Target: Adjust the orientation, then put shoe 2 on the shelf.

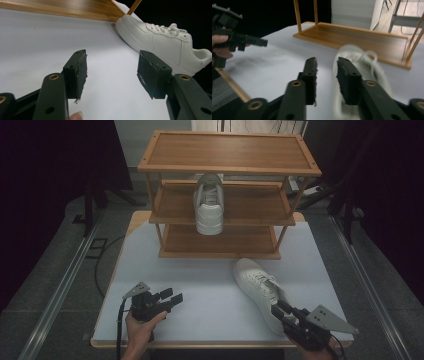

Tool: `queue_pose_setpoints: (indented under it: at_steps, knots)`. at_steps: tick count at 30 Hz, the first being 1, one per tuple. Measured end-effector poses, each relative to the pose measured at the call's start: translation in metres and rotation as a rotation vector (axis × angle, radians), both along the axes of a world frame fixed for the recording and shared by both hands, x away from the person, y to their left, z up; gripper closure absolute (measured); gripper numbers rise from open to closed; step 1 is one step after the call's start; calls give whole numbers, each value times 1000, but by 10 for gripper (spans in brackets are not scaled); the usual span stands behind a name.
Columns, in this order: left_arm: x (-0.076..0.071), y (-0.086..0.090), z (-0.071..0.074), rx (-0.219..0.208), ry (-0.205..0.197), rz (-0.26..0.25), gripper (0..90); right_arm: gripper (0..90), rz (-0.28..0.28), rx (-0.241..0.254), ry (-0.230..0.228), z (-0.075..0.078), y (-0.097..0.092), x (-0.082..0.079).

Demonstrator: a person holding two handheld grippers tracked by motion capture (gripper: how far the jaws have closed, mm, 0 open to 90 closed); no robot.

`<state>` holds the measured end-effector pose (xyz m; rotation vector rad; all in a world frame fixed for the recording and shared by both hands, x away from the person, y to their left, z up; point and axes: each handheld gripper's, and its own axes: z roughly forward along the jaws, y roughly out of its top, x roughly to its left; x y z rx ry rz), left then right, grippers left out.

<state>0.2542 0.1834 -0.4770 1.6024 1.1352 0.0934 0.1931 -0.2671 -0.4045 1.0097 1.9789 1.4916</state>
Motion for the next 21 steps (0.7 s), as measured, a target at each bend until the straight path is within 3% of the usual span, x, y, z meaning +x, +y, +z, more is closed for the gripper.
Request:
queue_pose_setpoints:
  at_steps: [2, 7, 9, 12, 21]
  knots:
    - [0, 0, 0, -1, 3, 2, 413, 627, 0, -3, 2, 3, 0, 6]
    - [-1, 1, 0, -7, 3, 0, 413, 533, 9, 8, 27, 13, -5, 40]
    - [-1, 1, 0, -12, 2, -1, 413, 522, 2, 10, 36, 14, -7, 45]
    - [-1, 0, 1, -14, 1, -5, 412, 495, -2, 20, 70, 15, -11, 60]
    - [-1, 0, 2, -18, -2, -7, 412, 488, 30, -1, 114, 10, -7, 78]
